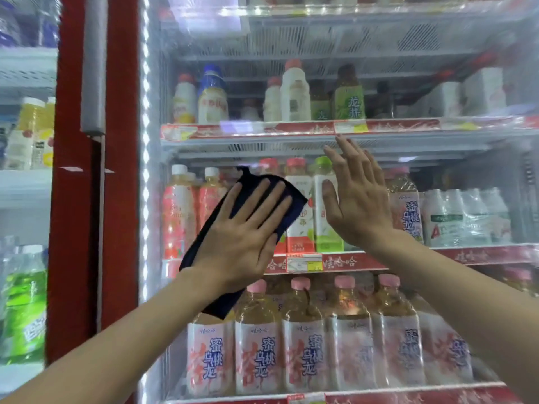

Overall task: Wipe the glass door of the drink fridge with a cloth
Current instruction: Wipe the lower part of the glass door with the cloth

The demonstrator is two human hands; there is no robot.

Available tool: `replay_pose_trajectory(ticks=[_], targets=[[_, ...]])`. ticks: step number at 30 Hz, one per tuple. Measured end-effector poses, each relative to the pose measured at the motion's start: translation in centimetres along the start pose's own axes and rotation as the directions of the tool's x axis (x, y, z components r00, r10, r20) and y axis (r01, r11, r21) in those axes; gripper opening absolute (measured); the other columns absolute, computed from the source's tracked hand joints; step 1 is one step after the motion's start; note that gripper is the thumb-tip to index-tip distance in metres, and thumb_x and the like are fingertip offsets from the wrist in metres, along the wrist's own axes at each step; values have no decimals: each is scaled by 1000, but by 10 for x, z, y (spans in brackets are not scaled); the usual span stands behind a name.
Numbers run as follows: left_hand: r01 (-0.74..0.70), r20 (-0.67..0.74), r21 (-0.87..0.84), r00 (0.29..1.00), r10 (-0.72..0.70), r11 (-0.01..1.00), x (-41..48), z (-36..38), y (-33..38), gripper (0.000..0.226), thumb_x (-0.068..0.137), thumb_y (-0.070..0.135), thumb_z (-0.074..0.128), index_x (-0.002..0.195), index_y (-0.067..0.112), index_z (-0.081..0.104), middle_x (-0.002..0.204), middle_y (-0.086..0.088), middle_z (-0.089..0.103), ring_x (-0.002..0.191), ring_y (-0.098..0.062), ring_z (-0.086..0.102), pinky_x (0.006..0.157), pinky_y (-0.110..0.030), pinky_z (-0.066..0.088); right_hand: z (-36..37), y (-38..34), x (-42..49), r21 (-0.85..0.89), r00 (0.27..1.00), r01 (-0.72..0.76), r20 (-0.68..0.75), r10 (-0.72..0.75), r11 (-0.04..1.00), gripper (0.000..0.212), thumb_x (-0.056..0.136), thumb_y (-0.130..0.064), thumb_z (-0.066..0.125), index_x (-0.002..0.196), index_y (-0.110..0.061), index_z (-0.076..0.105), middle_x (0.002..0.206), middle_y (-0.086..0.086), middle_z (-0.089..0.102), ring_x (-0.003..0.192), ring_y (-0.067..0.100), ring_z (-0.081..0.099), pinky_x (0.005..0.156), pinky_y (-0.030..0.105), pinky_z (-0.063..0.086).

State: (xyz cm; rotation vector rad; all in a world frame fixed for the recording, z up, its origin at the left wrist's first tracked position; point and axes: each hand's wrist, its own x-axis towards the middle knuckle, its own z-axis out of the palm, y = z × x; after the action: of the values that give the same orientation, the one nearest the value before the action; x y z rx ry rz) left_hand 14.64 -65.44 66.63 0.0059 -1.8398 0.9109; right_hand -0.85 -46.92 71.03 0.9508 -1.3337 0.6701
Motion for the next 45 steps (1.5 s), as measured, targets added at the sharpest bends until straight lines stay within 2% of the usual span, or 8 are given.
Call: replay_pose_trajectory(ticks=[4,12,21,27,31,36,40,45], targets=[[-144,31,56,989,143,988,33,-7,-43,59,107,39,18,162,18,18,170,-5,13,158,-24,8,126,-56,11,-11,24,-10,0,997,60,-54,-60,998,53,97,-29,45,146,-8,50,160,12,39,150,28,33,124,53,22],[270,-84,-22,959,-271,963,99,-7,-26,62,104,36,23,162,13,19,170,-9,13,158,-25,8,125,-58,9,-9,34,-25,-18,999,32,17,-32,999,54,101,-26,43,152,-9,43,166,8,30,156,23,22,126,52,18],[-134,16,6,991,134,991,63,1,18,62,105,40,26,162,19,17,170,-4,11,158,-23,6,126,-55,9,-17,43,-24,42,998,50,-26,-49,998,53,99,-18,43,150,-6,45,162,9,37,153,22,30,124,50,23],[209,-72,-13,975,-209,978,137,-7,-14,63,103,39,17,162,17,19,170,-6,12,158,-21,7,127,-52,2,-22,79,-36,-59,1000,-18,-11,17,998,57,100,-26,40,152,-2,40,162,14,35,151,27,31,120,56,28],[253,-122,-40,959,-257,967,117,4,31,63,104,38,19,162,15,17,170,-8,11,158,-23,6,126,-56,5,-22,79,-39,-49,1000,2,-21,-3,999,57,100,-28,37,152,-4,39,162,13,35,152,27,30,122,54,25],[42,-26,-27,999,-43,999,73,12,113,63,105,39,27,162,15,17,170,-7,9,158,-27,5,124,-59,12,-32,84,-37,28,999,39,-8,-39,999,59,95,-18,43,151,0,41,161,15,37,151,27,31,125,44,21],[-174,18,26,985,173,984,98,8,80,61,105,39,24,162,18,18,170,-5,13,158,-24,9,126,-54,8,-59,126,-43,-51,988,157,4,-157,986,60,90,-12,44,148,6,44,156,19,42,143,33,42,122,44,28],[134,-51,27,990,-132,991,173,2,74,62,104,38,21,162,17,18,170,-6,12,158,-23,8,126,-54,7,-68,179,-65,-87,996,87,6,-86,992,56,98,-18,44,150,3,42,157,19,40,145,32,39,123,44,27]])
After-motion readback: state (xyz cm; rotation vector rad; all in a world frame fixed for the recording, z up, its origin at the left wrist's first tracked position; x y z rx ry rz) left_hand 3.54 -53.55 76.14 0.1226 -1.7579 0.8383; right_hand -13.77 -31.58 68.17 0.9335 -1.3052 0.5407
